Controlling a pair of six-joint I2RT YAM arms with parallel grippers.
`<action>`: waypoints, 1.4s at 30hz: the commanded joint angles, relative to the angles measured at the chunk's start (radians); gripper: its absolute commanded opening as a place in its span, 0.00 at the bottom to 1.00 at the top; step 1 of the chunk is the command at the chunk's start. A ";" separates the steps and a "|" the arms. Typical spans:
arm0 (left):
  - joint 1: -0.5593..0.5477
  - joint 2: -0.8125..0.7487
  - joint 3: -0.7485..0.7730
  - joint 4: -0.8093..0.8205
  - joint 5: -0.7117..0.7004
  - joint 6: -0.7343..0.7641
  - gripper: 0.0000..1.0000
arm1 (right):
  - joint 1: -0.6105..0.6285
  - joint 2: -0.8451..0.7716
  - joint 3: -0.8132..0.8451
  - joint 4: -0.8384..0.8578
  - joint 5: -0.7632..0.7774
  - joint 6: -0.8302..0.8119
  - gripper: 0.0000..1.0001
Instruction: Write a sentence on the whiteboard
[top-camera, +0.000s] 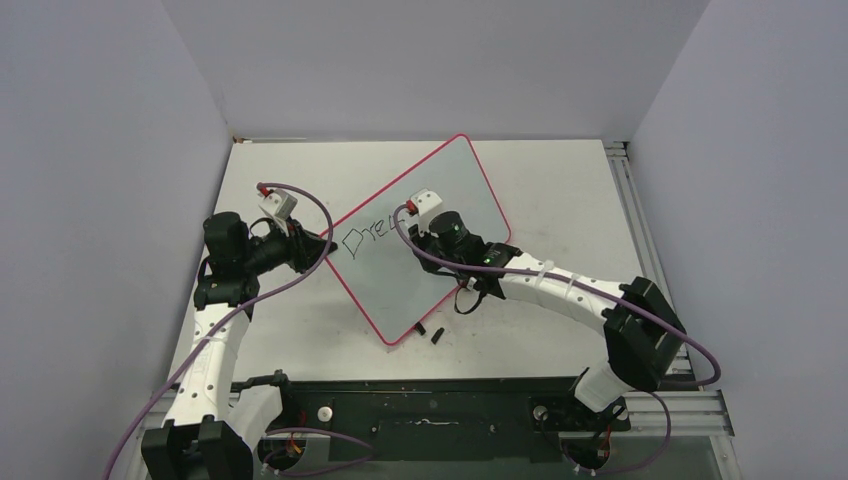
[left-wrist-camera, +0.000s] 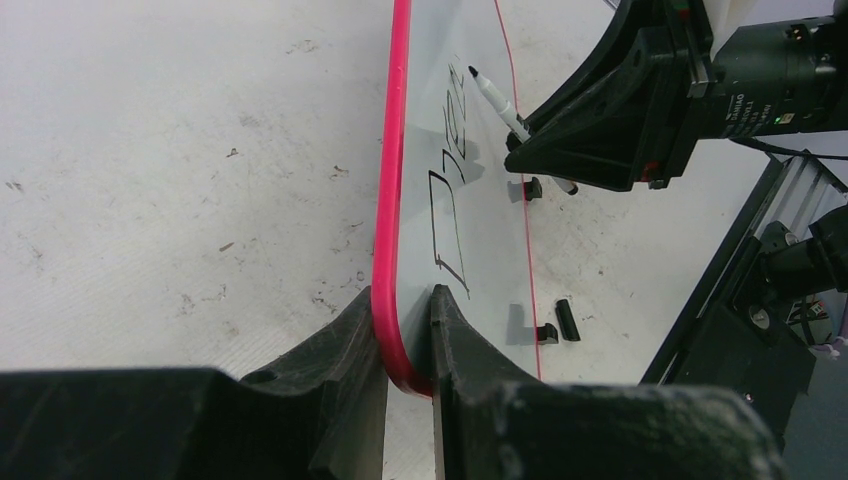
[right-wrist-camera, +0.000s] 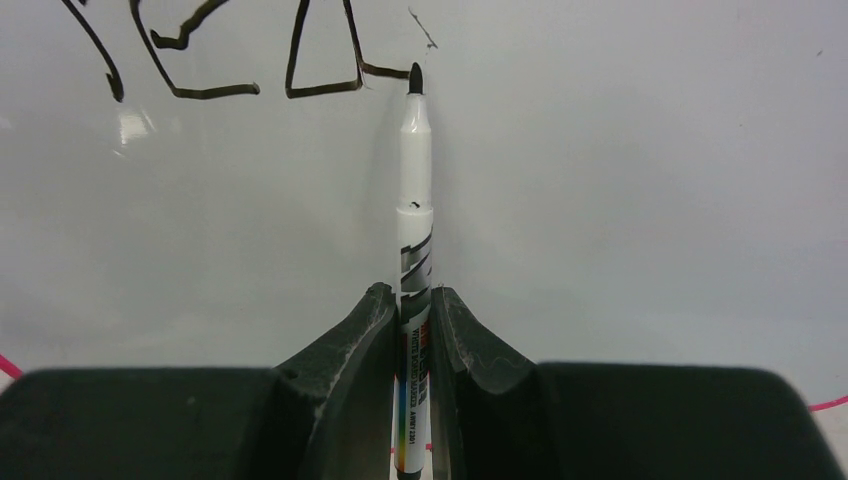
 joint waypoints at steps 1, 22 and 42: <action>-0.014 -0.005 0.004 -0.036 -0.042 0.129 0.00 | -0.009 -0.085 0.026 0.000 -0.005 -0.010 0.05; -0.016 -0.013 0.003 -0.040 -0.056 0.129 0.00 | -0.077 -0.082 0.100 -0.154 -0.124 -0.073 0.05; -0.014 -0.009 0.006 -0.044 -0.056 0.130 0.00 | -0.090 0.011 0.204 -0.216 -0.200 -0.116 0.05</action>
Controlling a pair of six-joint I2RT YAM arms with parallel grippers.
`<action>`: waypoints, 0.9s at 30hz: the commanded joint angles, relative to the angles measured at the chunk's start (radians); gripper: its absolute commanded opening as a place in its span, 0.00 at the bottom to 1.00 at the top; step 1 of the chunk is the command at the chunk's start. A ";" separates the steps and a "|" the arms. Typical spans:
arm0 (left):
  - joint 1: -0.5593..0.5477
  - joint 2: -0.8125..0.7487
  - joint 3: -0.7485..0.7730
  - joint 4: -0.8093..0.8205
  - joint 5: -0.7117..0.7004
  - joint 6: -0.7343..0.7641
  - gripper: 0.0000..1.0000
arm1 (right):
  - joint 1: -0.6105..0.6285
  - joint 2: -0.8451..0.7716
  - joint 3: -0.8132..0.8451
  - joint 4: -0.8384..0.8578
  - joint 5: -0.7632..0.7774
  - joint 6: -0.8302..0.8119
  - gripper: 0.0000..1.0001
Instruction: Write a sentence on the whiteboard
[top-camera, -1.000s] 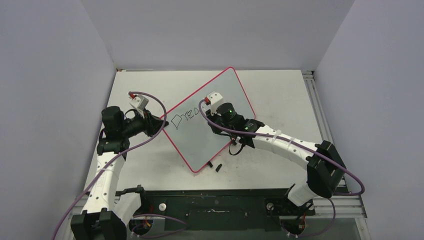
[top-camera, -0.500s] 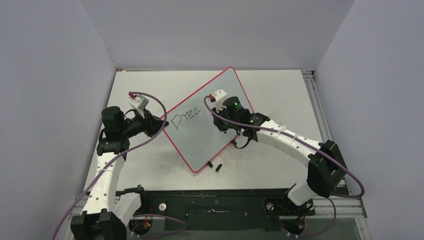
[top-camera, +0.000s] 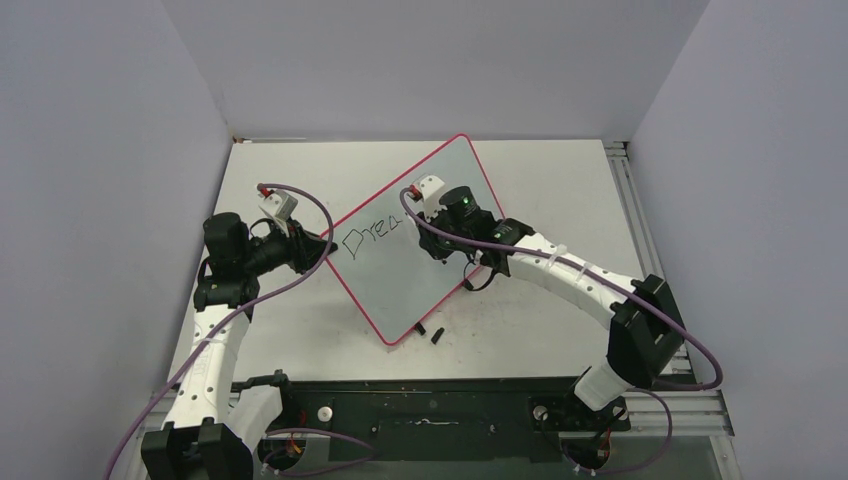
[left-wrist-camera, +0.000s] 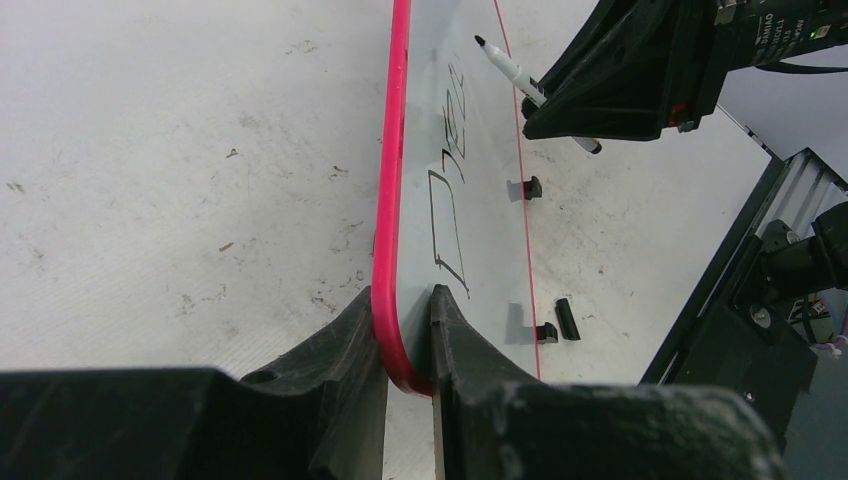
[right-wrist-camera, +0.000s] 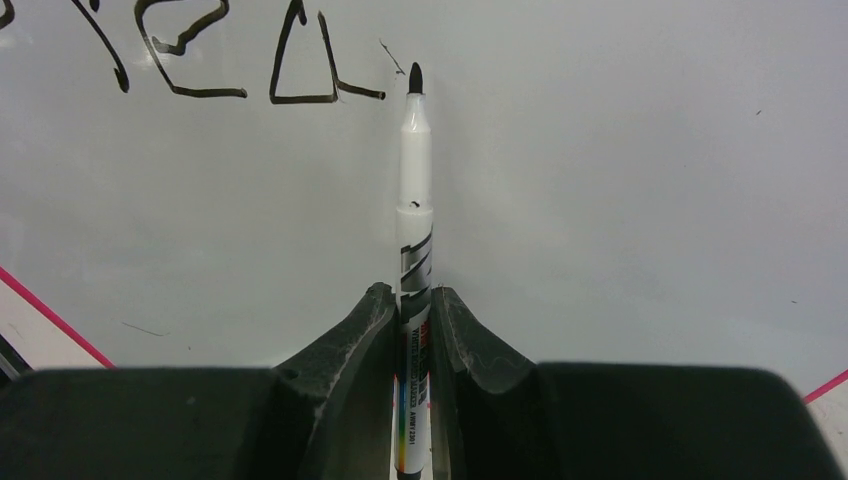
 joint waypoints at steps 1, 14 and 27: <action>-0.012 0.001 0.006 -0.036 -0.053 0.127 0.00 | 0.007 0.021 0.060 0.003 -0.009 -0.015 0.05; -0.012 -0.001 0.008 -0.035 -0.050 0.127 0.00 | 0.017 0.073 0.133 -0.029 0.002 -0.025 0.05; -0.011 -0.001 0.010 -0.035 -0.047 0.127 0.00 | 0.030 0.091 0.114 -0.057 0.008 -0.016 0.05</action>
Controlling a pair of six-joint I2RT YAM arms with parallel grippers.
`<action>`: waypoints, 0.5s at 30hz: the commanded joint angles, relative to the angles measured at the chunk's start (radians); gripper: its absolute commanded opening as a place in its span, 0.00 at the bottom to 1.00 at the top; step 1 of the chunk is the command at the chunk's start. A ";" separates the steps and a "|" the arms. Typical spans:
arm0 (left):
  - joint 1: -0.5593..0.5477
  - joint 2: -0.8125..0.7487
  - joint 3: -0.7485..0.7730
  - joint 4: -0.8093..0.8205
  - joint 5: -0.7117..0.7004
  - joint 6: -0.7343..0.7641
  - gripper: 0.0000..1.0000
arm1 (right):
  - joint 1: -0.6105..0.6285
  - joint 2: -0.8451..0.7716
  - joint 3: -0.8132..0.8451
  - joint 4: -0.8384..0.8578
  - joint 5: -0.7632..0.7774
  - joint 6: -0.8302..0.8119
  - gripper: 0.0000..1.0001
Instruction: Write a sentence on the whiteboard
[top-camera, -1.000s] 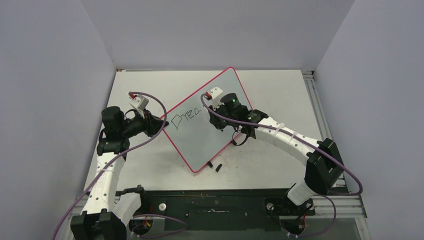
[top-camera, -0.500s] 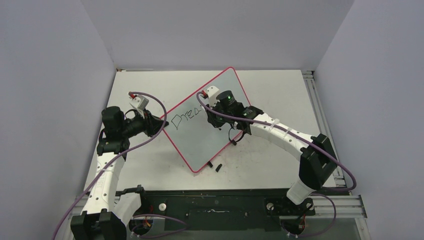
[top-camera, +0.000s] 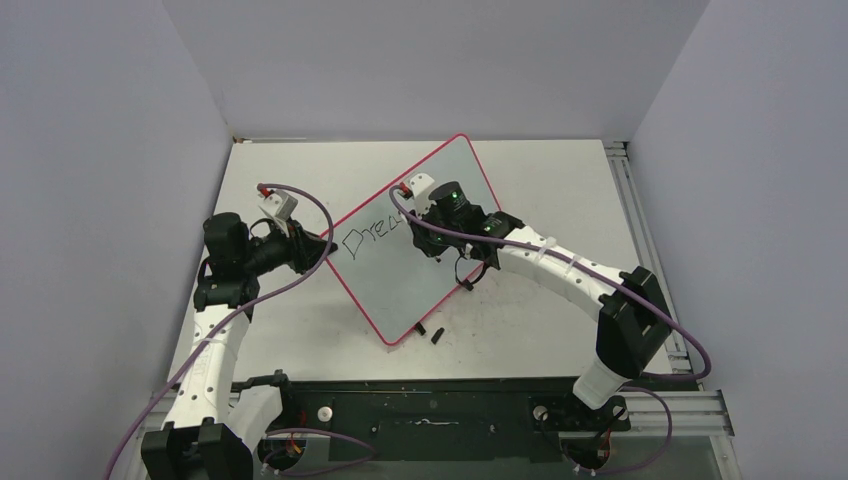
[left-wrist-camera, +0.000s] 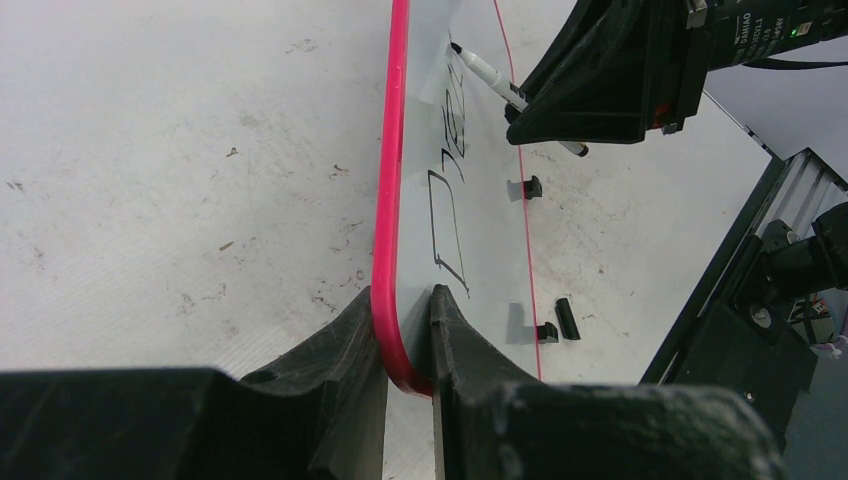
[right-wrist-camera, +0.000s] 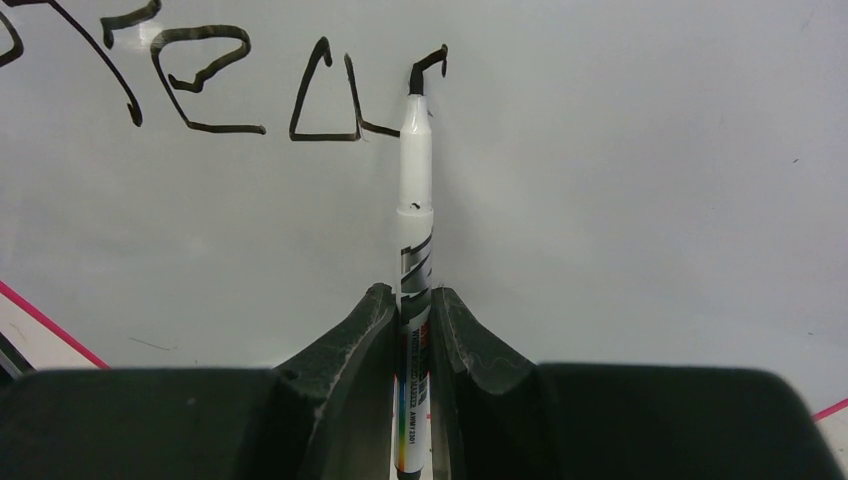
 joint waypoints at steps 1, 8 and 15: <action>-0.012 -0.002 0.010 -0.033 -0.047 0.127 0.00 | 0.013 0.011 0.014 0.001 0.011 -0.002 0.05; -0.011 -0.007 0.008 -0.032 -0.044 0.125 0.00 | 0.016 -0.009 -0.031 0.007 0.013 0.014 0.05; -0.012 -0.009 0.006 -0.032 -0.045 0.124 0.00 | 0.021 -0.011 -0.038 0.005 0.018 0.021 0.05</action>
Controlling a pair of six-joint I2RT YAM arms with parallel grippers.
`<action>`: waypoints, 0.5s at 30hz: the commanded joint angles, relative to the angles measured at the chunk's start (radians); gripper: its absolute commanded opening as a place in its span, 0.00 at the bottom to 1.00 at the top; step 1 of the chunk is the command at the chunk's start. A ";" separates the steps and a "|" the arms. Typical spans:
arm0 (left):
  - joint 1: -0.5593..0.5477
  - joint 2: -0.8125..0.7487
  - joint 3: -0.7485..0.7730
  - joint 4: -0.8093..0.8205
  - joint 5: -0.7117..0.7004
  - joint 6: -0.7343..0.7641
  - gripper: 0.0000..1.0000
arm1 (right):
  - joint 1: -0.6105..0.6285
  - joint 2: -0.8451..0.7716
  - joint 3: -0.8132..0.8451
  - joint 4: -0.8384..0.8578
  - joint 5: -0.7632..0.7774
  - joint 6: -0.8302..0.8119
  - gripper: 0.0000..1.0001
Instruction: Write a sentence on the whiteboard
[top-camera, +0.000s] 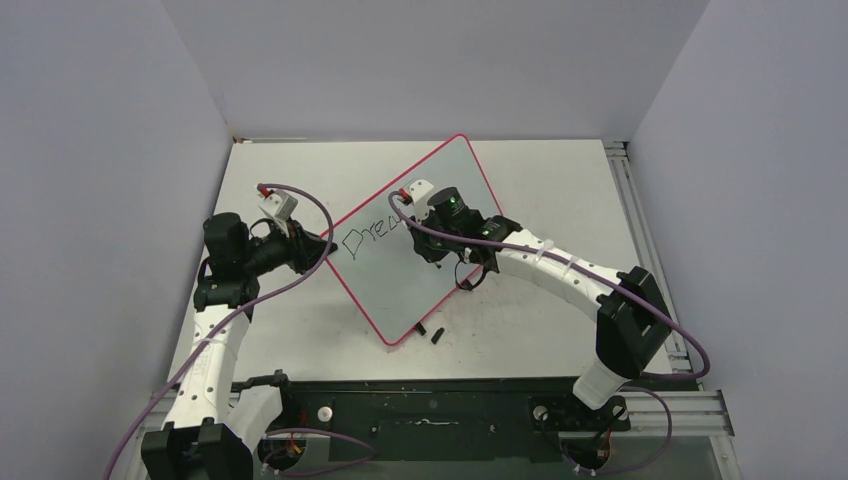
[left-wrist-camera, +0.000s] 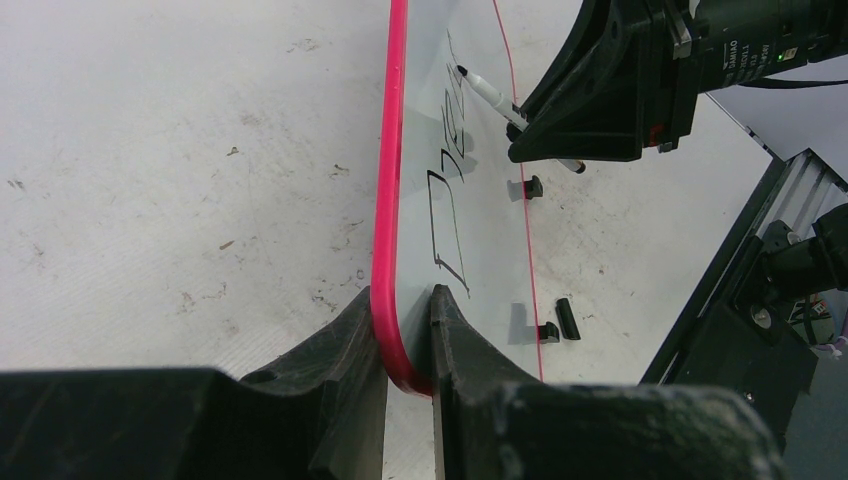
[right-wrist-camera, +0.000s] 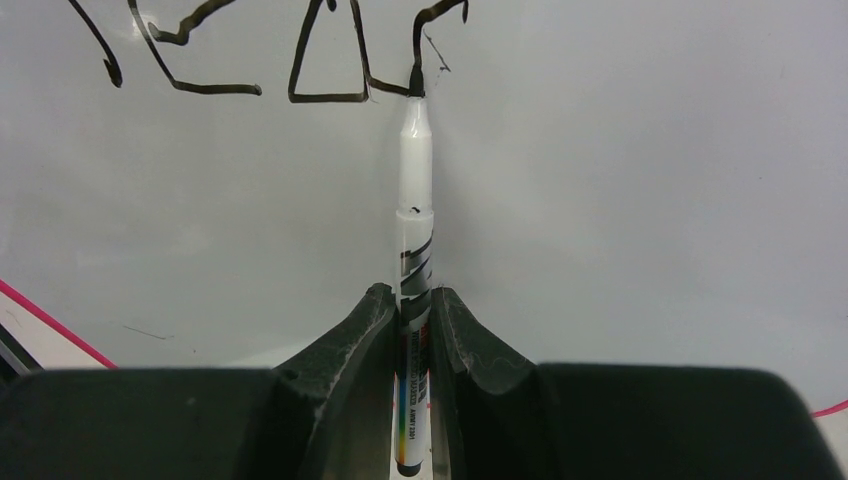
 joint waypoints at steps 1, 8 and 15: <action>-0.011 -0.008 0.006 -0.030 -0.044 0.124 0.00 | 0.010 -0.011 -0.010 0.010 0.018 0.010 0.05; -0.012 -0.008 0.006 -0.031 -0.043 0.124 0.00 | 0.010 -0.008 0.013 0.027 0.031 0.016 0.05; -0.012 -0.008 0.006 -0.031 -0.044 0.124 0.00 | 0.008 0.020 0.060 0.017 0.041 0.013 0.05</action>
